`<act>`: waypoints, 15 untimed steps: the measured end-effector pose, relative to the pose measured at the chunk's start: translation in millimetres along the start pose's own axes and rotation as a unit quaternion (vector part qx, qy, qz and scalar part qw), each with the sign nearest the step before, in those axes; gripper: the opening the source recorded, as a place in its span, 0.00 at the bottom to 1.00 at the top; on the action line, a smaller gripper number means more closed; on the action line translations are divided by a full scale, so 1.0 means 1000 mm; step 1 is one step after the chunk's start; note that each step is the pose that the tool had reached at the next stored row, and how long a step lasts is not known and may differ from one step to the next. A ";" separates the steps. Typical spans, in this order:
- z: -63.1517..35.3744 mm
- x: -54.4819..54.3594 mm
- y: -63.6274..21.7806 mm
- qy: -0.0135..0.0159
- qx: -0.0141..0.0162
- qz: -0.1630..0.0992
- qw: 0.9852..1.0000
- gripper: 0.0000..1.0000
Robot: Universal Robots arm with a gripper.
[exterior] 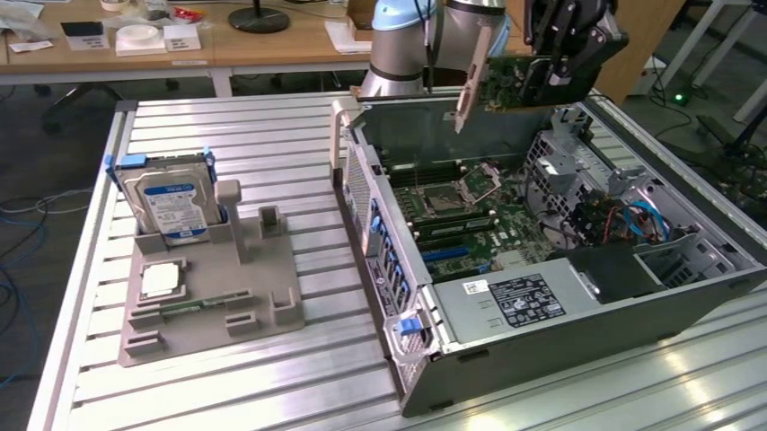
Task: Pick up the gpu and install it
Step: 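Insert the gpu into the slot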
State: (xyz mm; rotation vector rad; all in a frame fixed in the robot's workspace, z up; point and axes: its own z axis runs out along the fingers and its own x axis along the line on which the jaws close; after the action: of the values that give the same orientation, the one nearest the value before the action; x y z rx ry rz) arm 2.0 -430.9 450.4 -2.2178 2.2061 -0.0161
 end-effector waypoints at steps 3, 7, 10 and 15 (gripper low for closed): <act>0.0052 0.000 0.0006 0.000 0.002 -0.002 1.000 0.28; 0.0124 0.000 0.0007 0.000 0.002 -0.002 1.000 0.28; 0.0180 0.000 0.0009 0.000 0.002 -0.002 1.000 0.28; 0.0270 0.001 0.0010 0.000 0.002 -0.002 1.000 0.28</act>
State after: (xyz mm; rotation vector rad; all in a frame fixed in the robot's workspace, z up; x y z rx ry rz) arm 1.5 -431.5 423.4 -2.2207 2.1990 -0.0206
